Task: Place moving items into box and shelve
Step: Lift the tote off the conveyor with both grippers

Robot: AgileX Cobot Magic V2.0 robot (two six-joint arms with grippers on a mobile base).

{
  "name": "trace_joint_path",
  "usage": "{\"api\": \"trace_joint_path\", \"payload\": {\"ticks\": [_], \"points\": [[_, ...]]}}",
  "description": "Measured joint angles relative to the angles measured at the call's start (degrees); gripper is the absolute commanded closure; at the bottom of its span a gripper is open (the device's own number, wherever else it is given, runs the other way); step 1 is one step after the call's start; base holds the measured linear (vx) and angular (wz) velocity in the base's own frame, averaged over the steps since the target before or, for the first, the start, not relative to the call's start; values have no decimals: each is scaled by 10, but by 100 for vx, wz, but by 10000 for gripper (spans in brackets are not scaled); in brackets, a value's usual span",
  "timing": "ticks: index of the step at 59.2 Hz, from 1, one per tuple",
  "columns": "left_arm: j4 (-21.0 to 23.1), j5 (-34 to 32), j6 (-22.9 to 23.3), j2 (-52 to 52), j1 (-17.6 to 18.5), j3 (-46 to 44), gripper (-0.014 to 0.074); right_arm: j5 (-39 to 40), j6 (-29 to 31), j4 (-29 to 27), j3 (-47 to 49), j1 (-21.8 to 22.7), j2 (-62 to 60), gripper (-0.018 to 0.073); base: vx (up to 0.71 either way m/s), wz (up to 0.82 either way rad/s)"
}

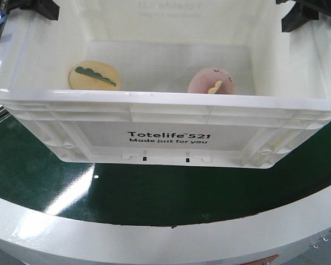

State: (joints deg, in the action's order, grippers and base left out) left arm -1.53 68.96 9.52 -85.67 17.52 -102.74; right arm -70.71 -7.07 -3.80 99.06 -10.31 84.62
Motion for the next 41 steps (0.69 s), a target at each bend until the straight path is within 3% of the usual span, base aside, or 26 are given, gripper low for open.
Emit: {"api": "trace_joint_path", "payload": {"ticks": [41], "points": [[-5, -3, 0, 14, 2, 0, 597, 24, 0, -10, 0, 0, -22, 564, 0, 0]]}}
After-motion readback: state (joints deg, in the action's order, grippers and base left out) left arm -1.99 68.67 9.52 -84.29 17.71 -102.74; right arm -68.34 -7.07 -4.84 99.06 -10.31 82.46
